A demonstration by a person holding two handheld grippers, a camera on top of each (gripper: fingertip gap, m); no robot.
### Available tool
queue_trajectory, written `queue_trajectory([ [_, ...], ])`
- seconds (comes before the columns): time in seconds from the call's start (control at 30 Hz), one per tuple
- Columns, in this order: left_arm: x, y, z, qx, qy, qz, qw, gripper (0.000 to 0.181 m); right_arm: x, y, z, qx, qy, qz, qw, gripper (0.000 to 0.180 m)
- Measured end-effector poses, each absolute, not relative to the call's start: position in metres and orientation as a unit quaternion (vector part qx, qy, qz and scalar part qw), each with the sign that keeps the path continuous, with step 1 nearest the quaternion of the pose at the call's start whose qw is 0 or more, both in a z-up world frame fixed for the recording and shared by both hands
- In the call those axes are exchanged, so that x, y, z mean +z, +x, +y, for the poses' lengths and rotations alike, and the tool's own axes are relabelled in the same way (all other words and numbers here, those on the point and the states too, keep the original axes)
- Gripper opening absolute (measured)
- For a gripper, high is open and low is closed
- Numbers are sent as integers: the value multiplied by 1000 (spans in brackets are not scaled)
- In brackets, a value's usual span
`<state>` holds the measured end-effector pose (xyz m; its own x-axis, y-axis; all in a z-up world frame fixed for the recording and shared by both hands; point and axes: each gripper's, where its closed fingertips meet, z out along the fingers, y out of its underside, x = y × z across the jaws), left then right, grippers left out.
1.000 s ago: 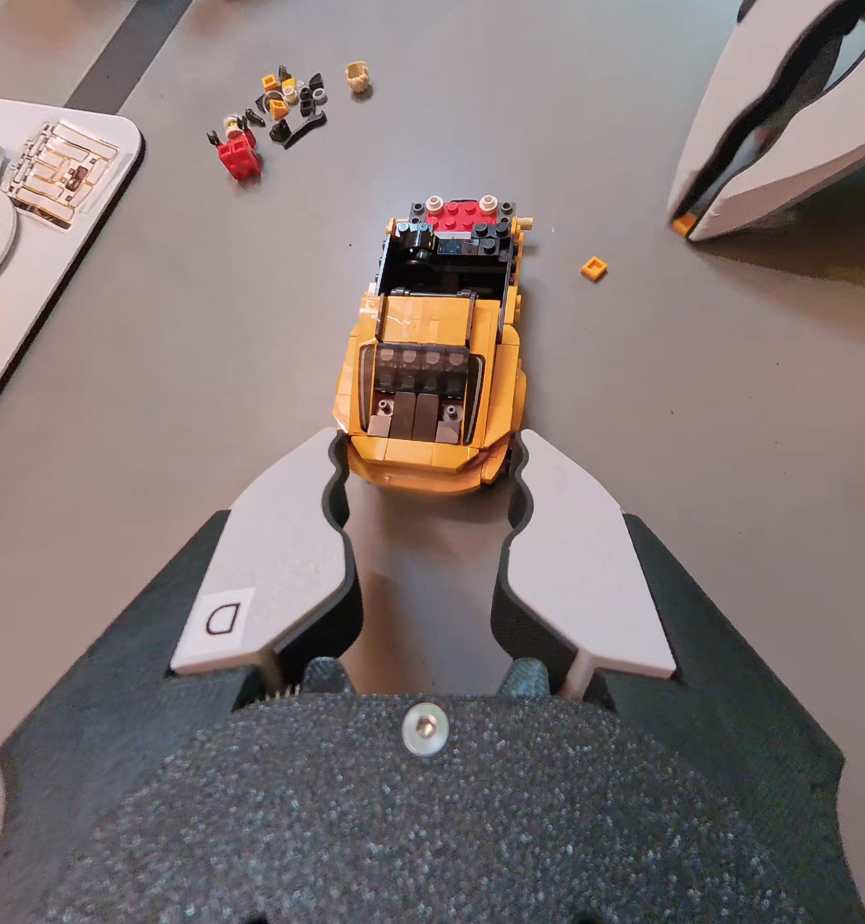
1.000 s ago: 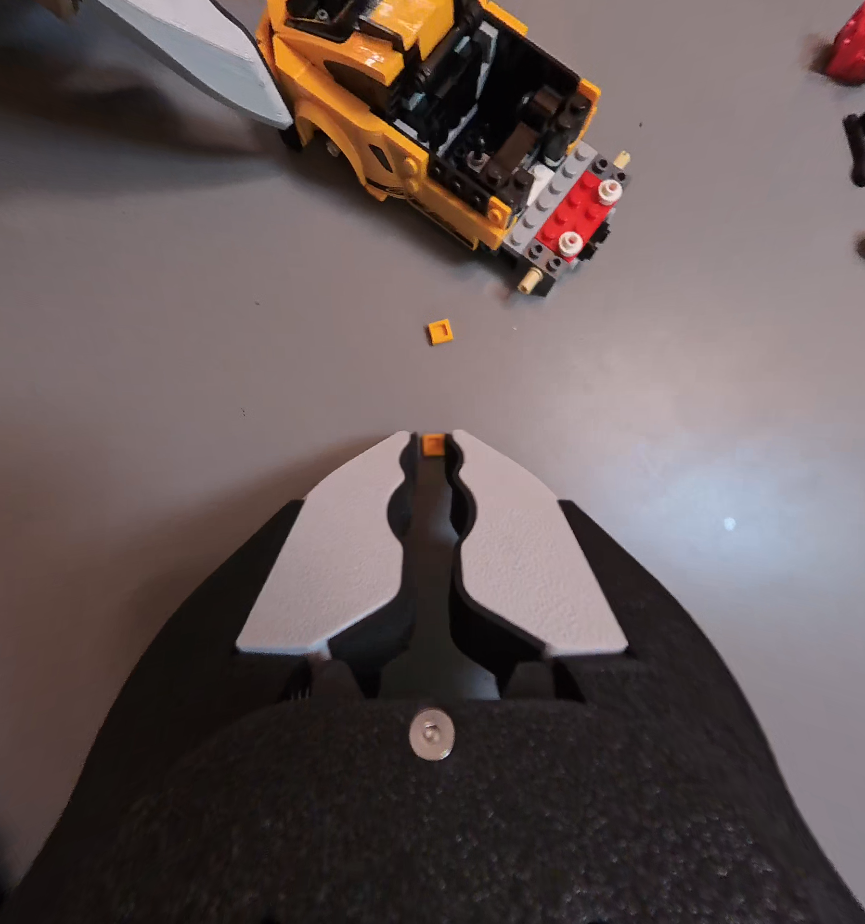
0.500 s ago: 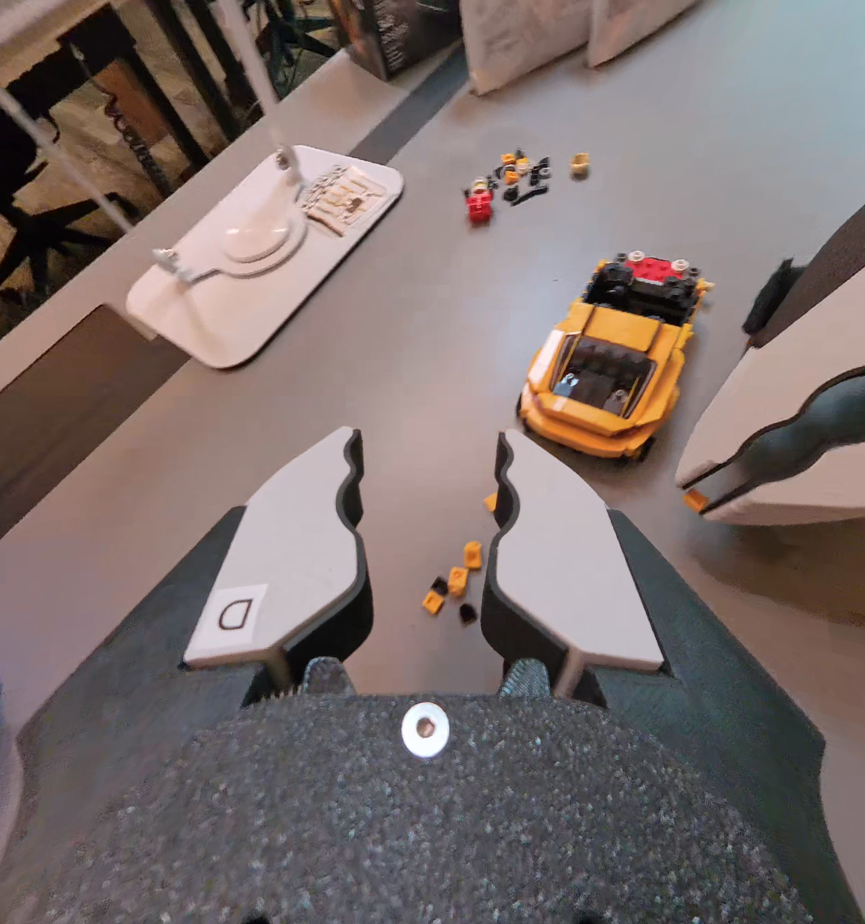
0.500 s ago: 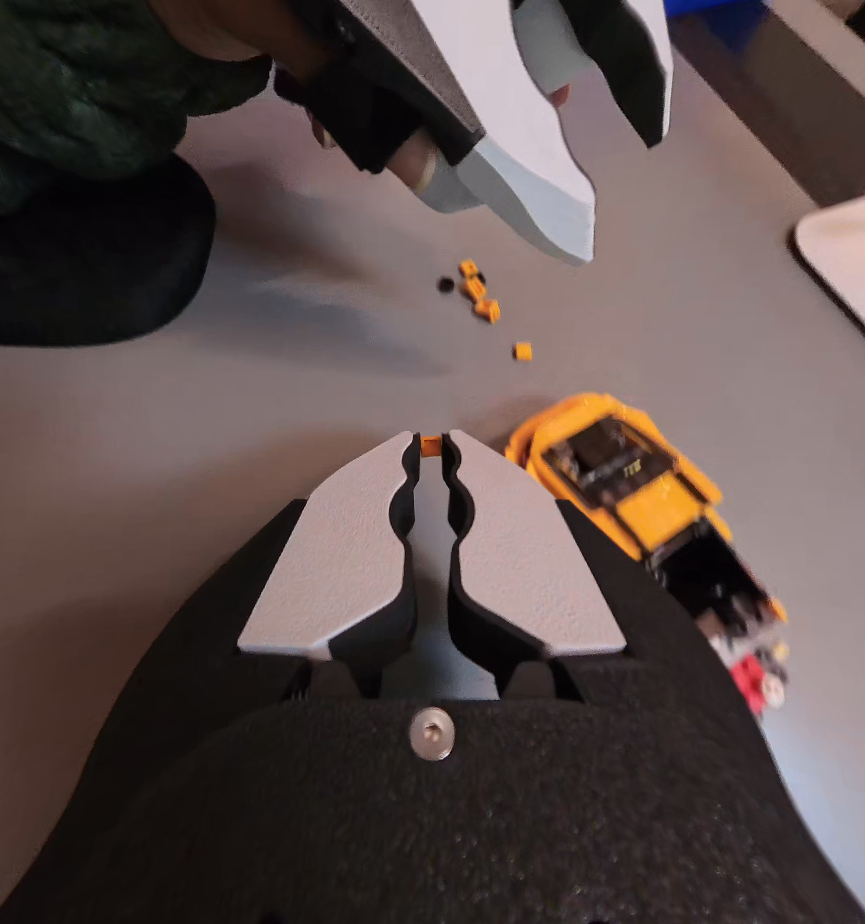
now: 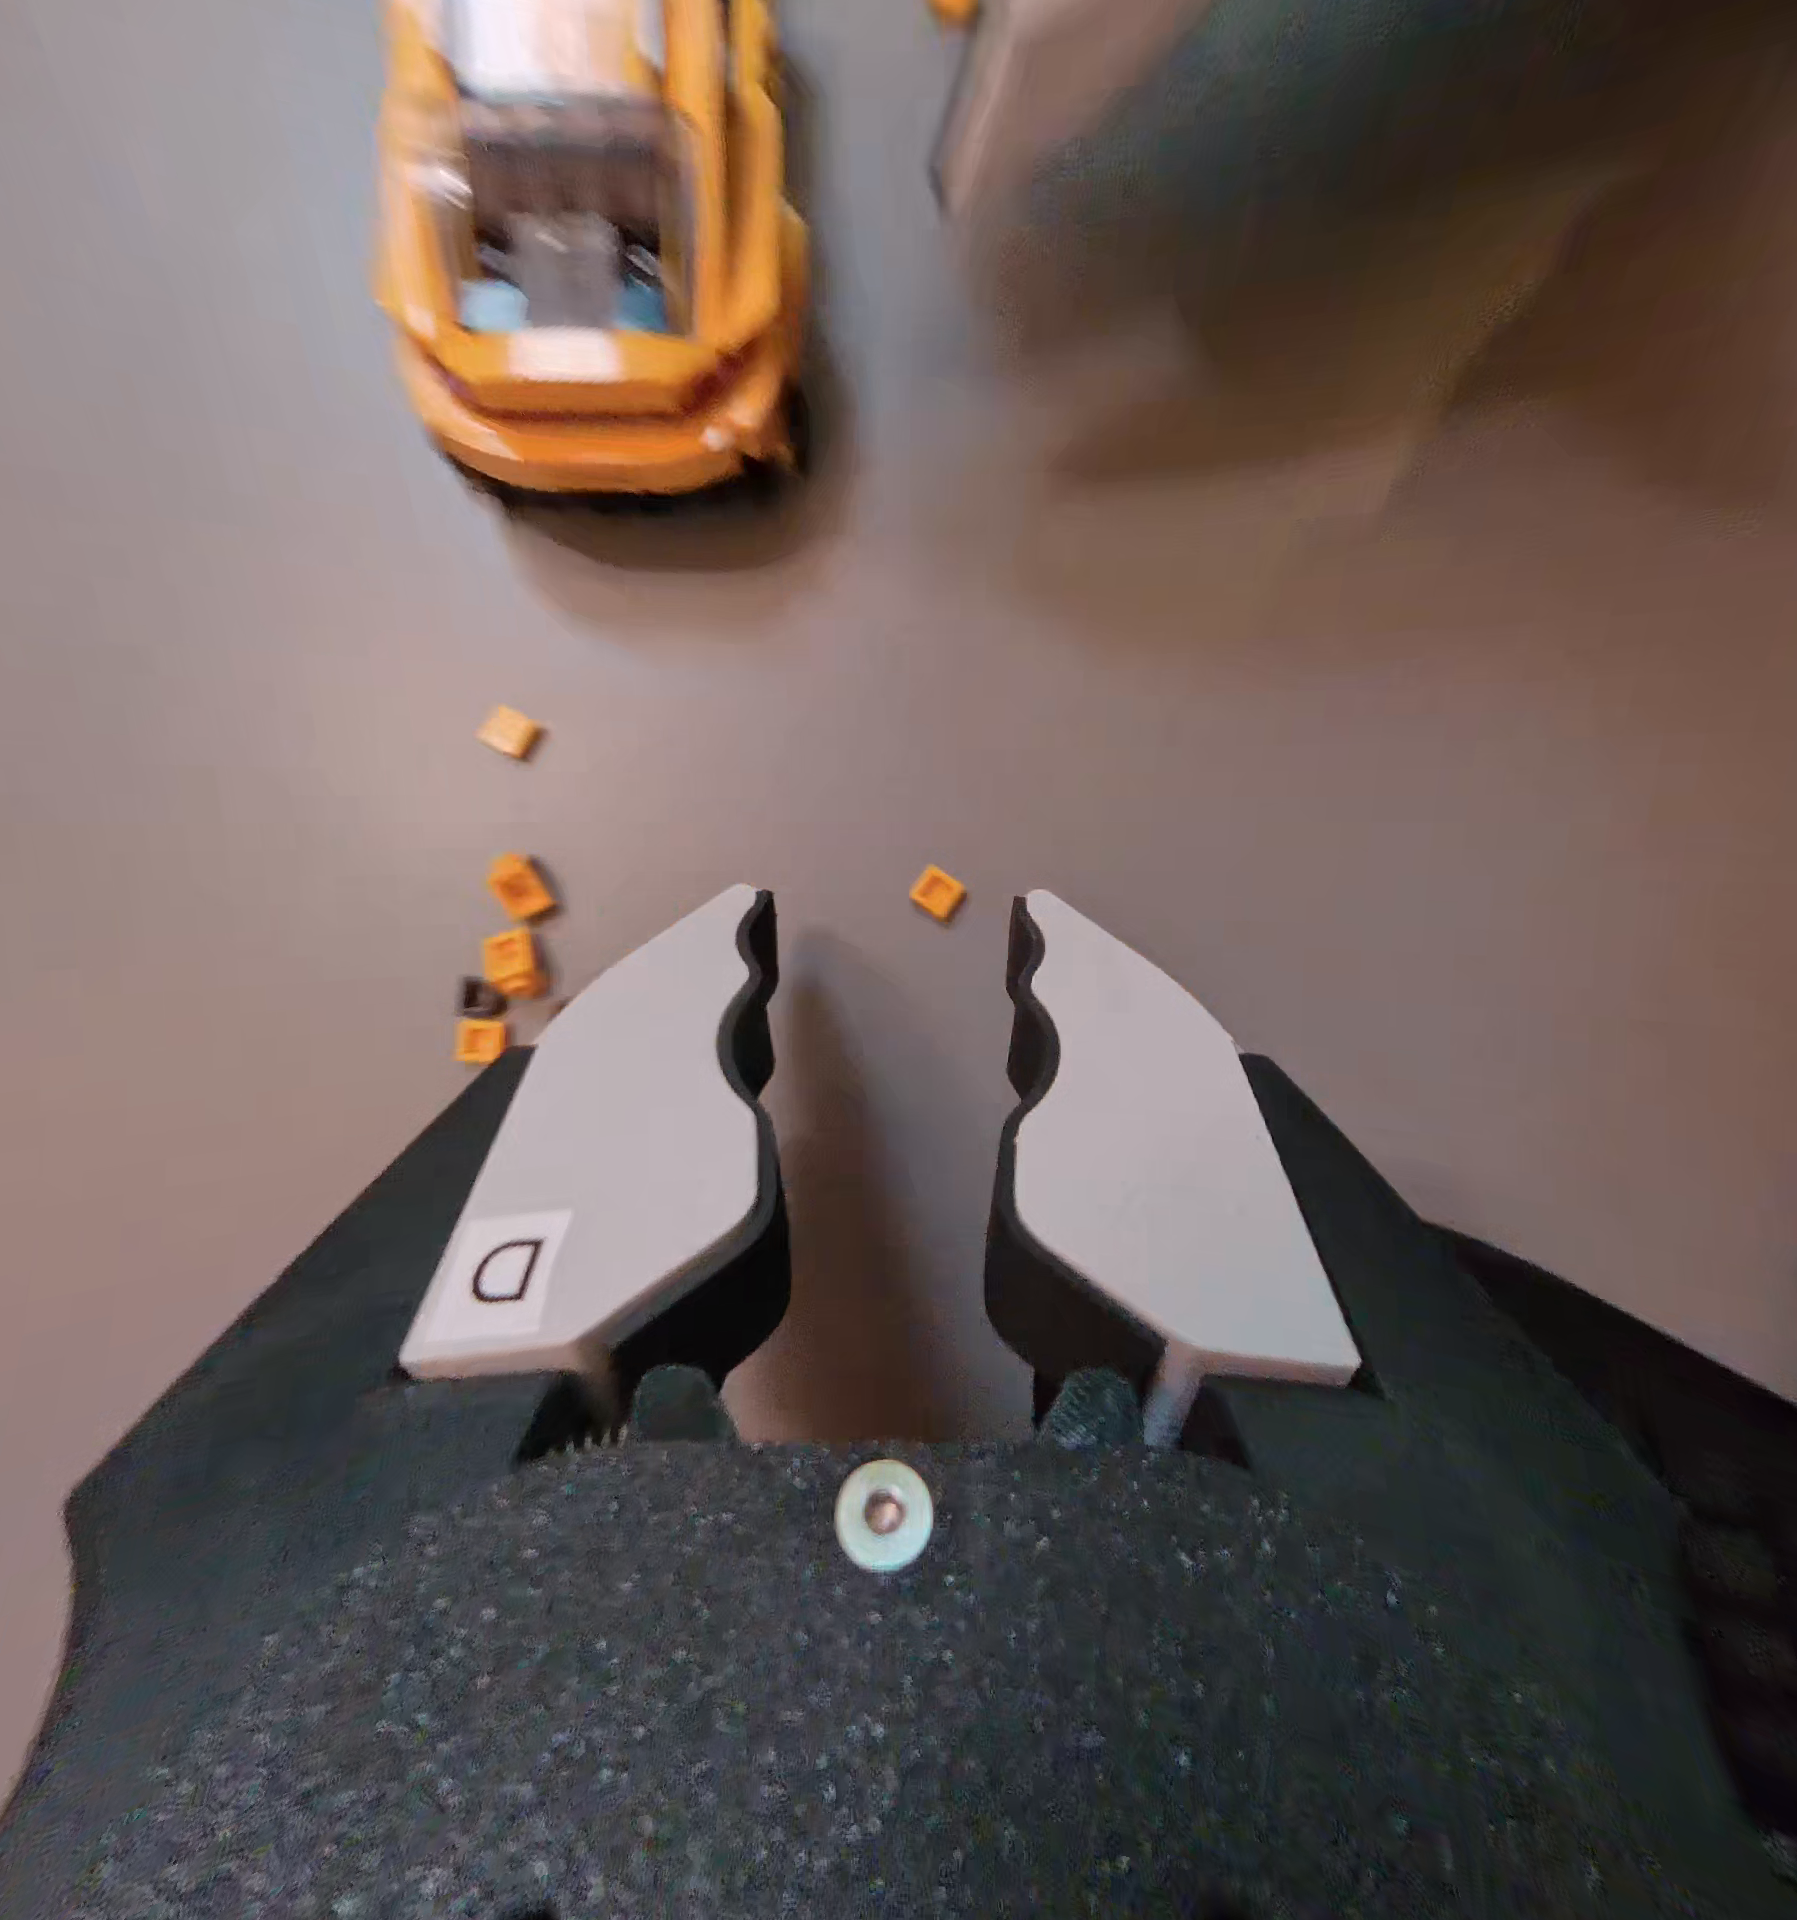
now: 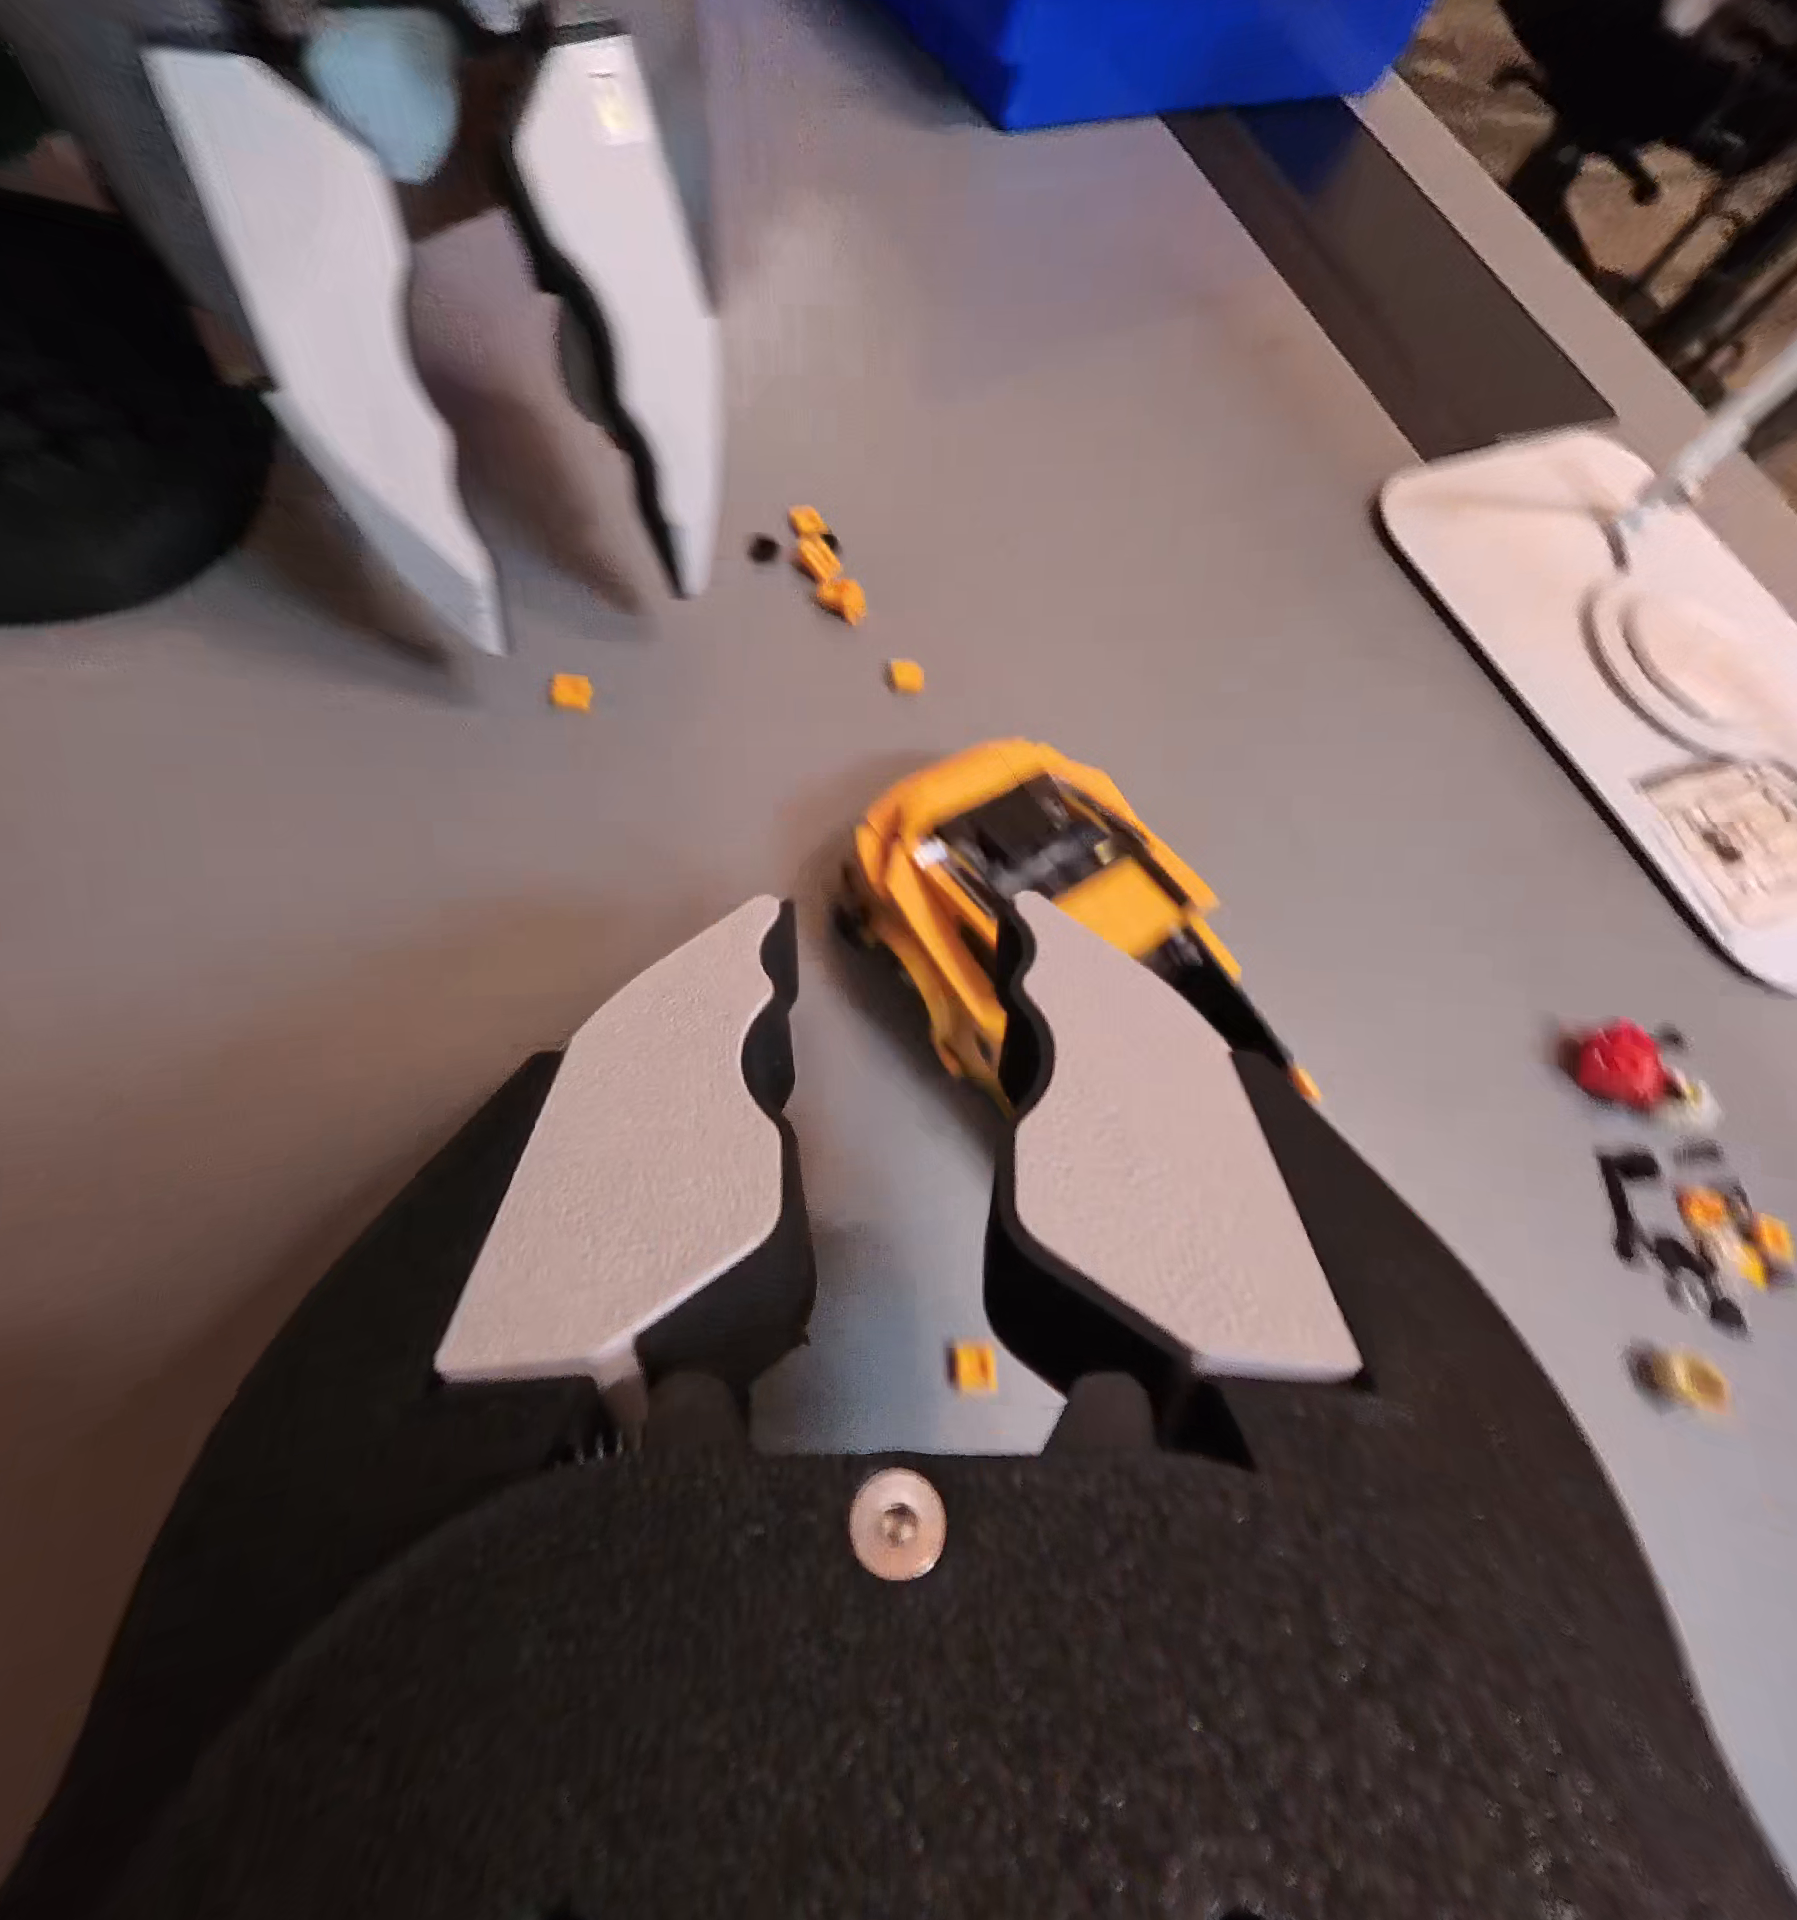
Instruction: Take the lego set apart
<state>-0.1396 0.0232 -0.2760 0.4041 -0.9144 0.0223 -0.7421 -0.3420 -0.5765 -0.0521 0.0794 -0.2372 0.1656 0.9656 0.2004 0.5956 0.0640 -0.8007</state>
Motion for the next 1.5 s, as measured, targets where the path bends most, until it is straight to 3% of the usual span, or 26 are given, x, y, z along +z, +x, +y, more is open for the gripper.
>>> queue_trajectory([
  [0.2, -289, -134, 24, -155, -795, 539, 232, 9, -243, 17, 106, 216, -711, -536, 401, 35],
  [0.3, -287, -153, 51, -92, -818, 500, 268, 13, -247, 35, 109, 211, -723, -522, 401, 34],
  [0.33, -282, -157, 60, -78, -820, 486, 292, 27, -250, 37, 108, 213, -724, -523, 396, 34],
  [0.4, -268, -159, 76, -66, -824, 450, 338, 39, -257, 38, 103, 217, -728, -530, 377, 34],
  [0.63, -244, -131, 82, -101, -789, 445, 411, 39, -284, 34, 97, 191, -742, -560, 315, 28],
  [0.77, -236, -98, 66, -177, -760, 462, 422, 32, -287, 30, 94, 180, -734, -588, 288, 10],
  [0.87, -234, -75, 52, -232, -744, 470, 414, 32, -287, 25, 88, 190, -728, -600, 272, 6],
  [1.17, -215, -30, 38, -557, -754, 229, 263, 25, -226, -33, 36, 275, -548, -659, 436, 7],
  [1.37, -205, -26, 27, -638, -721, 186, 197, 10, -207, -41, 30, 243, -501, -670, 491, 6],
  [1.5, -212, -40, 38, -586, -752, 202, 224, 3, -207, -39, 36, 227, -501, -667, 503, 6],
])
